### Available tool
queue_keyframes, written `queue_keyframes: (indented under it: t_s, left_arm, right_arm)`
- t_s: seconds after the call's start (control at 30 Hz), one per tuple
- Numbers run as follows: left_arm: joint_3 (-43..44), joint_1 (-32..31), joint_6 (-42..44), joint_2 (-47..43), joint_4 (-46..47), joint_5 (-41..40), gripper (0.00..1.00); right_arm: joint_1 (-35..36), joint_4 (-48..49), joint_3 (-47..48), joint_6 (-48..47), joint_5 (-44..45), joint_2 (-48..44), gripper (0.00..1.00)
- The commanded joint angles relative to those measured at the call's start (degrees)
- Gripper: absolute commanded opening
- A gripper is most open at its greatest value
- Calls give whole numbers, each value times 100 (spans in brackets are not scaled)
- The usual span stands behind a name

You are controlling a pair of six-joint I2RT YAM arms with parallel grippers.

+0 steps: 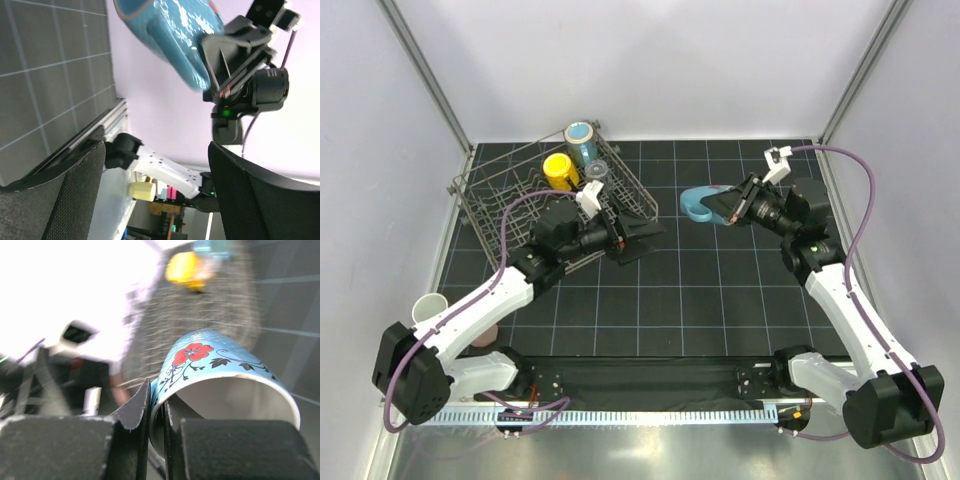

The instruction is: Load the cups into the dish rack

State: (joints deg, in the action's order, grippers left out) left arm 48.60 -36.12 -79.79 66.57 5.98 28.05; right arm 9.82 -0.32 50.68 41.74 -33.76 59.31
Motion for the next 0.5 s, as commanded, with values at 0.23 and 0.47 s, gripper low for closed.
queue_keyframes:
  t_s: [0.23,0.47]
  left_arm:
    - [-184,-589,-775,-82,1494,-783,74]
    - [-395,-748,-845,-530,1897,-1135,68]
  right_arm:
    - [626,2914,-58,643,-1141,-403,4]
    - [916,3239,-207,704,-1204,-385,4]
